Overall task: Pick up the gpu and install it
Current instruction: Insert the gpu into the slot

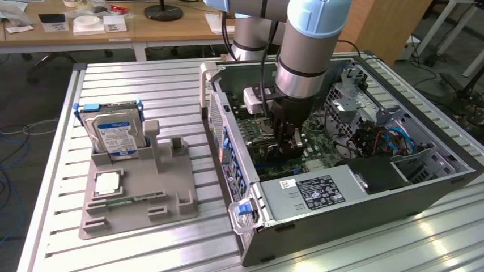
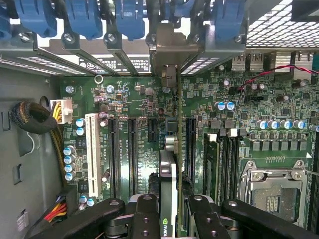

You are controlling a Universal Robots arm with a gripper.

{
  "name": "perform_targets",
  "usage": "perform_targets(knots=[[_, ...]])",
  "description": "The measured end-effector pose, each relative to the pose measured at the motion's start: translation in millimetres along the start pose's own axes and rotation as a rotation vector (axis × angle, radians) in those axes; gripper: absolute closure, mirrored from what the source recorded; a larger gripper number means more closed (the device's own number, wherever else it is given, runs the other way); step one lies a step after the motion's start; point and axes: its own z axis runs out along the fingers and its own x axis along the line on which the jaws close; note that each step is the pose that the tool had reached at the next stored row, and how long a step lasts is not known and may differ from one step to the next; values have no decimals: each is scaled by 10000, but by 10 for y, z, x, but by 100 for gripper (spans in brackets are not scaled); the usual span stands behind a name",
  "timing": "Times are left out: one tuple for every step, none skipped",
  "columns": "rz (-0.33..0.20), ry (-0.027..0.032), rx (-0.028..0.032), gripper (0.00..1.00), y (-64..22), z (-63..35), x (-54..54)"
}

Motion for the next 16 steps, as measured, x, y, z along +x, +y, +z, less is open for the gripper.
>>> perform_targets(knots=[[0,2,-1,73,0,-1,1],[0,2,-1,73,0,-1,1],[-1,2,-1,73,1,0,1],[-2,2,-1,73,3,0,1],[-1,3,-1,73,4,1,1],[-2,3,-2,73,5,3,2],[-1,1,0,73,7,8,2],[0,2,-1,73,7,12,2],[-1,3,-2,73,8,12,2],[-1,4,-2,73,8,12,2],[0,4,-3,73,8,13,2],[-1,3,-2,73,7,14,1],[-1,0,-1,73,8,20,1],[0,0,-1,73,8,25,1],[-1,2,-2,73,9,27,2],[-1,4,-3,73,9,28,2]])
